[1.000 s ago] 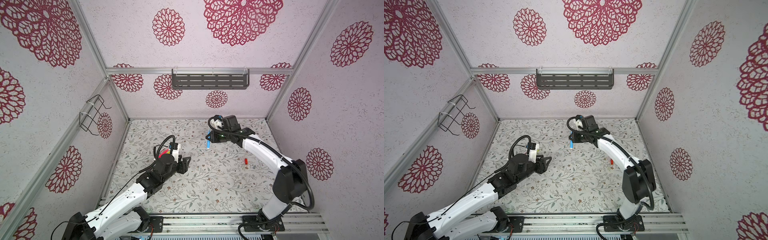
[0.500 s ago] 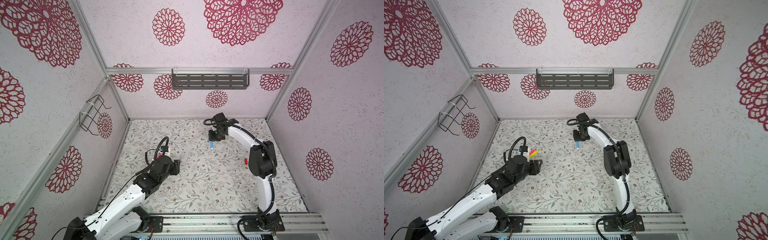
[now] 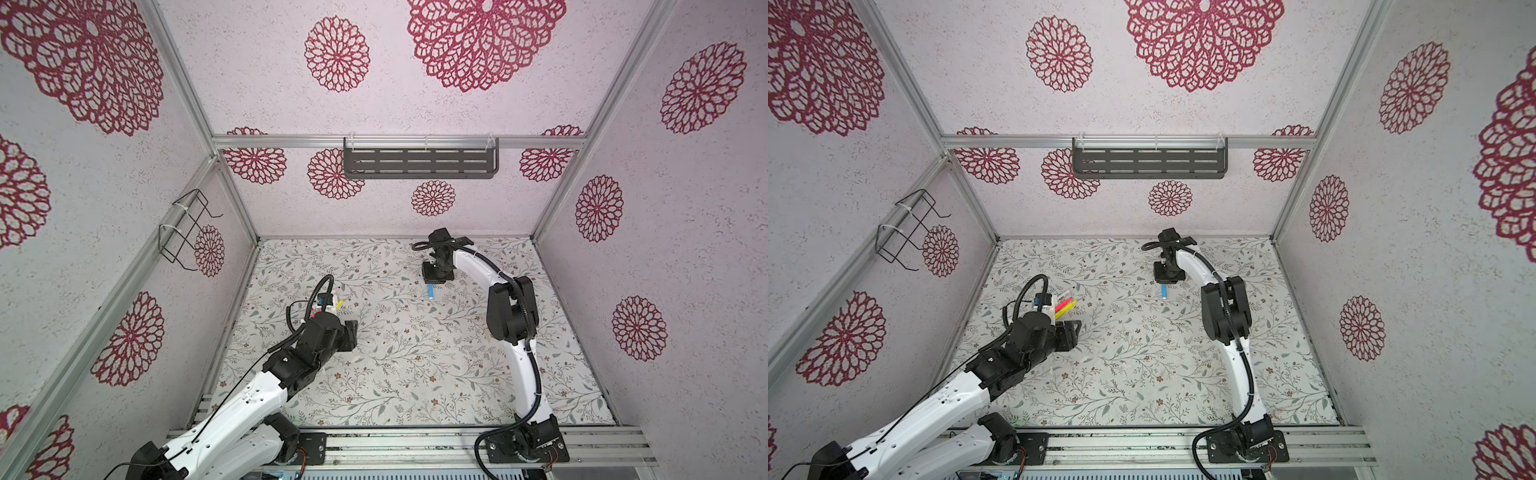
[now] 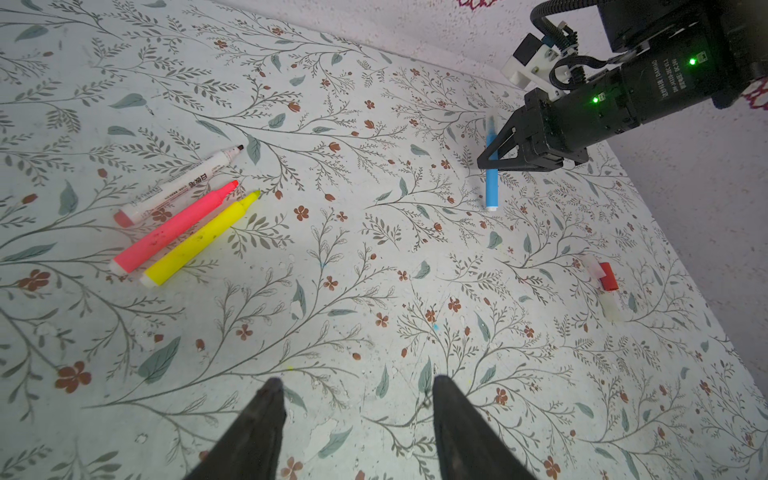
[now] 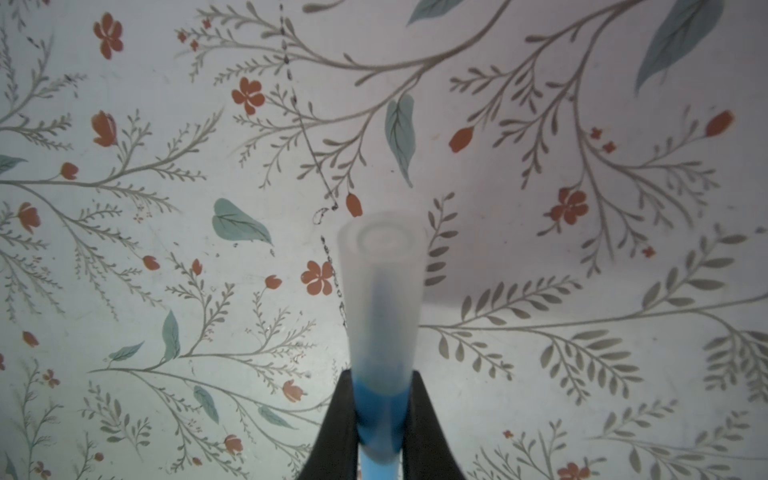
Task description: Insert the pens into the pen caps
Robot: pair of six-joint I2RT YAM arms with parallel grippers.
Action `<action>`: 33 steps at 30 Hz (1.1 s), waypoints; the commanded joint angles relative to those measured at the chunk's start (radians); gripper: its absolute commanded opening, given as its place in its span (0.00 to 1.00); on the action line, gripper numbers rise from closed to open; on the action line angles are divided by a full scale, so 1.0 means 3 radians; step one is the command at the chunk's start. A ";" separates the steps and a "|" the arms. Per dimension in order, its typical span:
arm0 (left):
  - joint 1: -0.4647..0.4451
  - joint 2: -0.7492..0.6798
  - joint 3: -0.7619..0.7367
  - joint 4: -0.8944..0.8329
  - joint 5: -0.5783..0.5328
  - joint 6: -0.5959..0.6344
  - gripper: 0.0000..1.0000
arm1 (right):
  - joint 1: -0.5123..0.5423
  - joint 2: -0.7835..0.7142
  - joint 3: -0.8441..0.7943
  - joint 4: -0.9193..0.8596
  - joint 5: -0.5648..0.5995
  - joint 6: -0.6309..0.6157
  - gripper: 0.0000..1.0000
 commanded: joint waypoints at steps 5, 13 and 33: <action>0.0028 -0.0045 0.0067 -0.0102 -0.0106 -0.0036 0.60 | 0.0004 0.0064 0.0246 -0.0156 0.0095 0.0028 0.14; 0.0029 -0.0020 0.0101 -0.0162 -0.0093 -0.0022 0.61 | 0.0001 0.0141 0.0368 -0.0205 0.0149 0.0035 0.24; 0.0312 0.0115 0.0186 -0.0170 0.0055 0.0046 0.61 | 0.0003 -0.0642 -0.0092 -0.0023 0.0191 0.0018 0.32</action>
